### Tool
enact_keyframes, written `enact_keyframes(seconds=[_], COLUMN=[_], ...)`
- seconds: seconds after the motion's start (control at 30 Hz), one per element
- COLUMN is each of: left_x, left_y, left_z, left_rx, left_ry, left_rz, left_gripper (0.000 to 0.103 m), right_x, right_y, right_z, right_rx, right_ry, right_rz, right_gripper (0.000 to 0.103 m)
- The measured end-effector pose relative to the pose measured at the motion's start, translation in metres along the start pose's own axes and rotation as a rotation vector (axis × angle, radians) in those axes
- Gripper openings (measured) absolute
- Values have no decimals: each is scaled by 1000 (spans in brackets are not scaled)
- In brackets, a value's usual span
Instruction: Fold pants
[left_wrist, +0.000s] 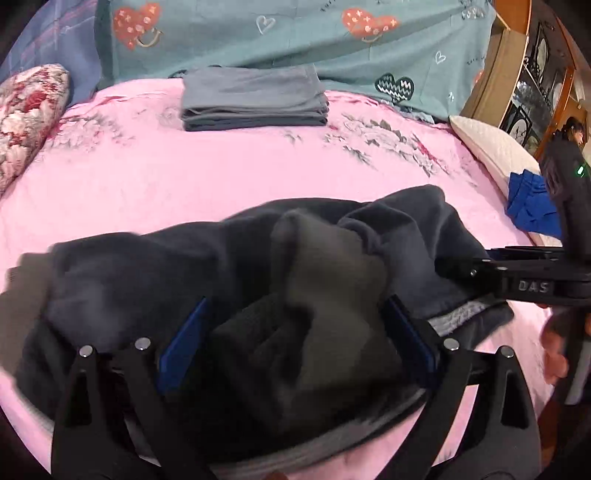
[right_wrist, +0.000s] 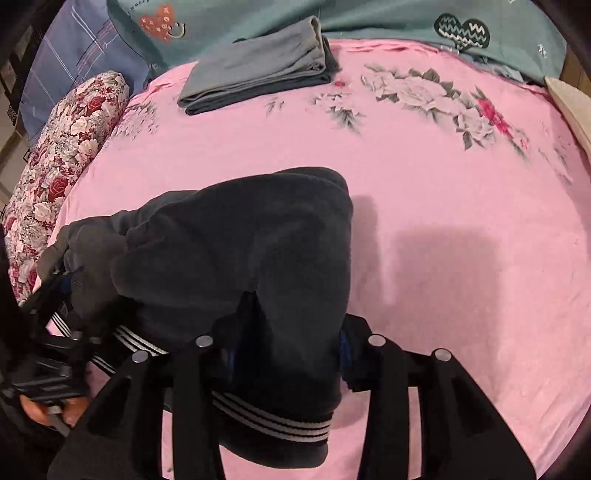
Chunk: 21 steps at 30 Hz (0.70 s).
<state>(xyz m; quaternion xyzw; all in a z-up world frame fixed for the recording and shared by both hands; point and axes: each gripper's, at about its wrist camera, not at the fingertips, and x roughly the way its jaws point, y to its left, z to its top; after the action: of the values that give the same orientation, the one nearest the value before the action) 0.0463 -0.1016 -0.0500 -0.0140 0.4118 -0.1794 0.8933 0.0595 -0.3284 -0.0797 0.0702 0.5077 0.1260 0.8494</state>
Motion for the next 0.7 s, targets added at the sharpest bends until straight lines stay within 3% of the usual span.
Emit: enact_keyframes(seconds=[0.13, 0.17, 0.27, 0.4, 0.47, 0.57, 0.67, 0.7], left_x=[-75, -90, -123, -121, -110, -98, -94, -94], left_y=[24, 33, 71, 110, 121, 128, 130, 131], left_z=[-16, -20, -36, -60, -69, -79, -81, -80], left_rx=[-3, -6, -59, -143, -185, -198, -204, -200], left_ry=[-95, -113, -124, -66, -22, 6, 18, 12], left_rz=[-28, -10, 48, 136, 142, 175, 154, 155], left_gripper=[94, 95, 96, 96, 96, 96, 96, 96], right_x=[-46, -58, -88, -84, -66, -44, -35, -33], right_y=[22, 30, 73, 142, 178, 210, 212, 204], right_z=[-2, -3, 1, 4, 4, 2, -17, -24], right_rx=[-76, -105, -225, -379, -460, -550, -671, -682], right_ry=[-141, -186, -260, -215, -159, -105, -159, -147], right_rz=[-75, -91, -64, 76, 91, -25, -272, -285], right_gripper=[46, 52, 53, 54, 54, 53, 54, 56])
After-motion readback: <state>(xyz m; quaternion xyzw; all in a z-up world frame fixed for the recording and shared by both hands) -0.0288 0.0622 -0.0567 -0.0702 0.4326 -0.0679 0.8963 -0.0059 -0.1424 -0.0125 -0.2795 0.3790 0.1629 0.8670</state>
